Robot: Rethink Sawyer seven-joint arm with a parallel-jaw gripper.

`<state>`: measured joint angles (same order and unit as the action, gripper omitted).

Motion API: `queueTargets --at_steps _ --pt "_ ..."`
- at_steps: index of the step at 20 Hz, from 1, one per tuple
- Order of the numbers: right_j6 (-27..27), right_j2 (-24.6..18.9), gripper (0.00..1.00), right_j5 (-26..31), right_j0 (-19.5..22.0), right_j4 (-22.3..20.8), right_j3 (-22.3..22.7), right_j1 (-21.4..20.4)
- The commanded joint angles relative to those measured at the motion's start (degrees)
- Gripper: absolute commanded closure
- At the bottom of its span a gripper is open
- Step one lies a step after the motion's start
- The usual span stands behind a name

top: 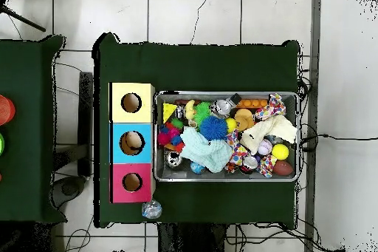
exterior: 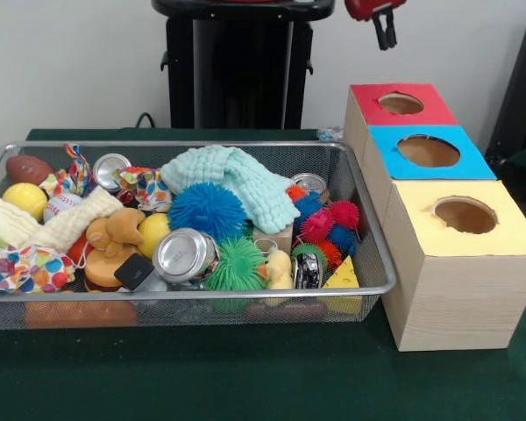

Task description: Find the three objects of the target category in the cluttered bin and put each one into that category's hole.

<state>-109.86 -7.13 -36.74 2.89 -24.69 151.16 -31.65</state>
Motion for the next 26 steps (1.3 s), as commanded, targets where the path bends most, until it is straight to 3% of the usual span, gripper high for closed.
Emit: queueTargets --at_steps 1,4,9,17,26 --pt "-14.08 -9.61 1.0 -1.17 9.05 -9.11 -8.54 10.55" --pt "-13.05 -11.05 1.0 -0.91 14.5 -16.15 -10.47 14.78" --pt "-11.88 -10.99 1.0 -0.62 19.84 -20.16 -9.56 16.13" --pt "-10.21 -17.19 1.0 16.04 37.63 -35.12 -16.42 21.79" --pt "-5.52 -25.26 1.0 32.78 52.34 -43.69 -20.24 28.73"
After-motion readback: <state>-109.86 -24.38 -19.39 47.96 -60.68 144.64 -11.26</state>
